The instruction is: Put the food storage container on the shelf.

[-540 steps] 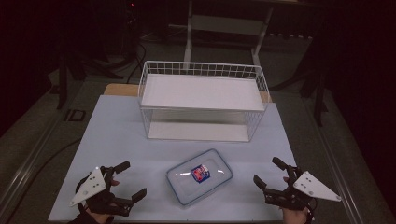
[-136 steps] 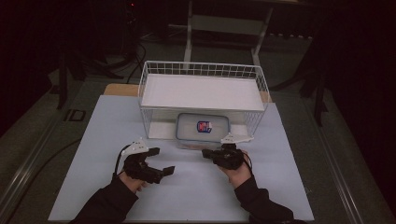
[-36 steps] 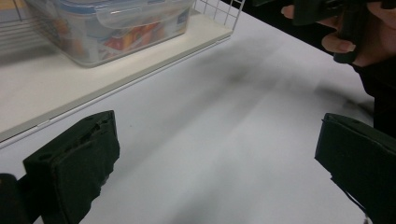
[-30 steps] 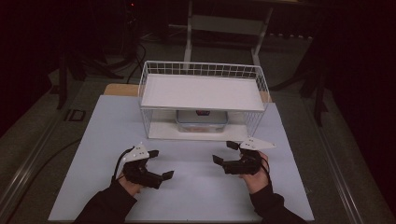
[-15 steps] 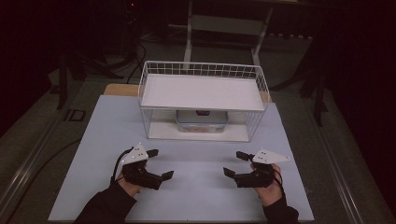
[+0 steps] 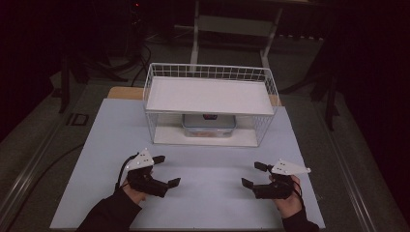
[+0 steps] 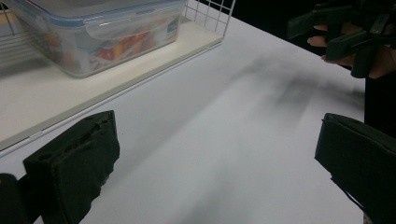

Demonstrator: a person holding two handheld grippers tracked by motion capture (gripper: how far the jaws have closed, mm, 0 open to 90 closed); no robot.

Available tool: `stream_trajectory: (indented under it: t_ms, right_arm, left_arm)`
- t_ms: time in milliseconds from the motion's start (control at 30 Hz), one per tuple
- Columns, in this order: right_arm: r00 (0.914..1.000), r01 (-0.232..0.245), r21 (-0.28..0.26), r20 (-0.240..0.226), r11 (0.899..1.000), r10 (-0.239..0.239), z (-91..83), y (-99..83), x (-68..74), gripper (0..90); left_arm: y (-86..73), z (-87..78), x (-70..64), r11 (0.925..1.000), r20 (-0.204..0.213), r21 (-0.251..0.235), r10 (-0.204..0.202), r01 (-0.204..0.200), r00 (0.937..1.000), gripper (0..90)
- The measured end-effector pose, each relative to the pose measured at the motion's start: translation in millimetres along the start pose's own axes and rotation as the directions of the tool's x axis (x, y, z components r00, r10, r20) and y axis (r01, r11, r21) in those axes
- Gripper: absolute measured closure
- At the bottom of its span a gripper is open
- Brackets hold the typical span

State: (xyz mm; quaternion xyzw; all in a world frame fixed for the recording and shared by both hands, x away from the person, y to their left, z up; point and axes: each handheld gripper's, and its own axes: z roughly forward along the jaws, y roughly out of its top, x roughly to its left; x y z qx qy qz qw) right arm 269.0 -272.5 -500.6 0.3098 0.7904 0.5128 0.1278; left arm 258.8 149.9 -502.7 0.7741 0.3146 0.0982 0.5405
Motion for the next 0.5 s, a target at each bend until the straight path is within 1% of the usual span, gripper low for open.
stream_trajectory:
  t_ms: [133, 233, 267, 333, 400, 500]
  right_arm:
    - [1.0000, 0.003, 0.007, 0.000, 1.000, -0.003, 2.2, -2.5, -1.4, 15.7]
    - [1.0000, 0.000, 0.026, 0.006, 1.000, 0.000, 4.6, -4.1, -3.1, 15.7]
    - [1.0000, -0.007, 0.027, 0.003, 1.000, 0.007, 5.1, -4.6, -3.8, 15.7]
    - [0.9999, -0.009, 0.030, 0.010, 1.000, 0.009, 5.3, -5.0, -4.9, 15.7]
    - [0.9999, -0.016, 0.027, 0.003, 1.000, 0.016, 5.3, -5.2, -5.4, 15.7]
    - [1.0000, -0.008, 0.025, 0.001, 1.000, 0.007, 5.1, -4.7, -4.4, 15.4]
  left_arm:
    - [0.4, 0.3, -0.3, 1.0000, 0.001, 0.002, 0.005, -0.005, 1.0000, 0.0]
    - [0.5, 0.2, -0.5, 1.0000, 0.003, -0.001, 0.006, -0.006, 1.0000, 0.0]
    - [0.5, 0.1, -0.5, 1.0000, 0.003, 0.000, 0.006, -0.006, 1.0000, 0.0]
    - [0.5, -0.1, -0.5, 1.0000, 0.008, -0.004, 0.004, -0.004, 1.0000, 0.0]
    - [0.6, 0.1, -0.6, 1.0000, 0.010, -0.005, 0.003, -0.003, 0.9999, 0.0]
    - [0.5, 0.7, -0.8, 1.0000, 0.012, -0.005, 0.000, 0.000, 0.9999, 0.0]
